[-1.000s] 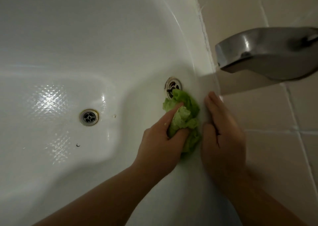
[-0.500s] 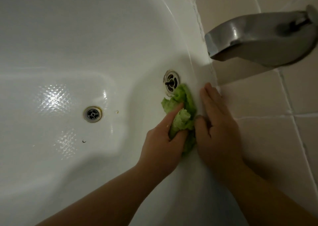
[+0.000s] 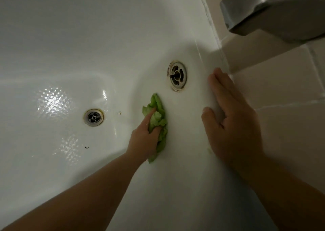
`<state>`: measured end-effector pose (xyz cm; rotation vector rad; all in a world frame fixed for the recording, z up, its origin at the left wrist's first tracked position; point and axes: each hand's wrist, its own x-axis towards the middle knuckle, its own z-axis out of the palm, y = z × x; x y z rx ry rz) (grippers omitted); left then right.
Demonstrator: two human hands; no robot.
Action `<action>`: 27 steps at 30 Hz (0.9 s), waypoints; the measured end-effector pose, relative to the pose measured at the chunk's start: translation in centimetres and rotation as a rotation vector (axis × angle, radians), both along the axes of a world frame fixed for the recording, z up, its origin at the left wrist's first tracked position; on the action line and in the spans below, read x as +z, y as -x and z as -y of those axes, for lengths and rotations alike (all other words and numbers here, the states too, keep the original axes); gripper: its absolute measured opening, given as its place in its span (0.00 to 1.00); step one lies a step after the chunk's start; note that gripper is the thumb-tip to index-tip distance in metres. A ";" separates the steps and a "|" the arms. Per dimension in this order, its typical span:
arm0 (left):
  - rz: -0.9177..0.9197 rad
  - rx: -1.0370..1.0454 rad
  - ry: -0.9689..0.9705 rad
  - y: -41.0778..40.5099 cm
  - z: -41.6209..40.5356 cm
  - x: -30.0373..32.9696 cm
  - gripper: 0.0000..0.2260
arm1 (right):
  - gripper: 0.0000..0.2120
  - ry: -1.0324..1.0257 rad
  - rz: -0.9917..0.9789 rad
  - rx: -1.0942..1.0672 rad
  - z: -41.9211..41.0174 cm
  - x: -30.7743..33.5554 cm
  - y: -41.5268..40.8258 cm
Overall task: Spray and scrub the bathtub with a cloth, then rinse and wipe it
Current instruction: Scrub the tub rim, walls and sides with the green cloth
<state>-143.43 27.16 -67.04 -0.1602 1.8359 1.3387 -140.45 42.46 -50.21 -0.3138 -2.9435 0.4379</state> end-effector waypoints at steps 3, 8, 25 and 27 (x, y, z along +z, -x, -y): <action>0.100 -0.067 0.181 0.1 1.0 -2.9 0.29 | 0.31 0.013 0.001 -0.004 -0.1 0.0 0.1; 0.251 -0.092 0.247 -1.2 0.9 -1.8 0.22 | 0.30 0.028 0.003 0.012 0.0 -0.1 0.4; 0.291 0.110 -0.240 -2.3 1.4 13.4 0.07 | 0.22 0.167 -0.082 -0.150 0.8 0.2 -6.6; 0.308 0.137 -0.284 -2.2 1.2 15.1 0.05 | 0.21 0.204 -0.089 -0.206 1.3 0.2 -8.0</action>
